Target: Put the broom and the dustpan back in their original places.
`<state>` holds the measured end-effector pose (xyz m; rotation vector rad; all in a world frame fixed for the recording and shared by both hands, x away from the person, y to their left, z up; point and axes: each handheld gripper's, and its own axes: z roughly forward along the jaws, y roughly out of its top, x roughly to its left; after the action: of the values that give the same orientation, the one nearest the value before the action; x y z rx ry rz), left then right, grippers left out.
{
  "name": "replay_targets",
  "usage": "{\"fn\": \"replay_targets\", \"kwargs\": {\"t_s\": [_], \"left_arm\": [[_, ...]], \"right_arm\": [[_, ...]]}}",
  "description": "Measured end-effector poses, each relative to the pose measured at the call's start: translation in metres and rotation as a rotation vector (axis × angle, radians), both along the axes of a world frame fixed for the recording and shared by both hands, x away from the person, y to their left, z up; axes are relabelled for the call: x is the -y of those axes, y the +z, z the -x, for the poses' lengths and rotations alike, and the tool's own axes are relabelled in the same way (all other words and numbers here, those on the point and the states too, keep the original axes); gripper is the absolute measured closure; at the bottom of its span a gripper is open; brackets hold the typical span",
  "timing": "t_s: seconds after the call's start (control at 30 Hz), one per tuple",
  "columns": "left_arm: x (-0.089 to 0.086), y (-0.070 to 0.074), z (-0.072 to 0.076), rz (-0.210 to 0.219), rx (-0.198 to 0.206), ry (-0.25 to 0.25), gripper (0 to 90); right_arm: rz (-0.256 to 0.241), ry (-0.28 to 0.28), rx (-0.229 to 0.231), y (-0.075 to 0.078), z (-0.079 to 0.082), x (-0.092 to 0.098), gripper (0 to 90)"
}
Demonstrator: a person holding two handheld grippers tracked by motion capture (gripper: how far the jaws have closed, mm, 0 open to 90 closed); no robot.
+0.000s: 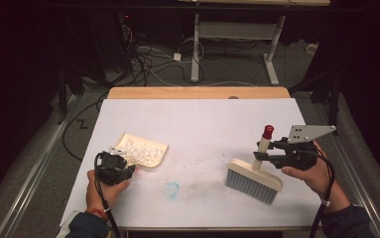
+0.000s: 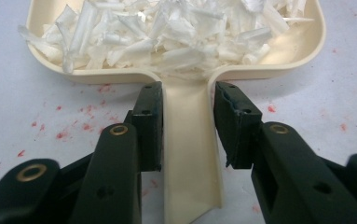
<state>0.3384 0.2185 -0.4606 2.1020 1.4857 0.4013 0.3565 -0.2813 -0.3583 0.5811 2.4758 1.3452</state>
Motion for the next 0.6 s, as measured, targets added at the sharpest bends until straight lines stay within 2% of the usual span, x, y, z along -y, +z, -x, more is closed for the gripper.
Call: {"fn": "replay_targets", "kwargs": {"t_s": [0.13, 0.2, 0.33, 0.47, 0.57, 0.6], "left_arm": [[0.004, 0.000, 0.002, 0.023, -0.006, -0.013, 60.0], [0.008, 0.001, 0.003, 0.019, -0.006, -0.027, 59.6], [0.011, 0.003, 0.006, 0.028, 0.000, -0.050, 56.8], [0.010, 0.009, 0.011, 0.024, 0.070, -0.086, 50.7], [0.009, 0.015, 0.018, 0.044, 0.169, -0.131, 43.9], [0.009, 0.017, 0.019, 0.038, 0.185, -0.144, 41.6]], "right_arm": [[0.005, -0.070, 0.003, -0.002, -0.007, -0.002, 60.0], [0.014, -0.119, 0.010, -0.003, -0.011, -0.003, 59.2], [0.009, -0.156, 0.009, -0.006, -0.021, -0.004, 58.4], [0.023, -0.208, 0.018, -0.010, -0.033, -0.010, 56.6], [0.018, -0.248, 0.034, -0.011, -0.040, -0.014, 55.8], [0.028, -0.271, 0.045, -0.012, -0.043, -0.016, 55.2]]}}
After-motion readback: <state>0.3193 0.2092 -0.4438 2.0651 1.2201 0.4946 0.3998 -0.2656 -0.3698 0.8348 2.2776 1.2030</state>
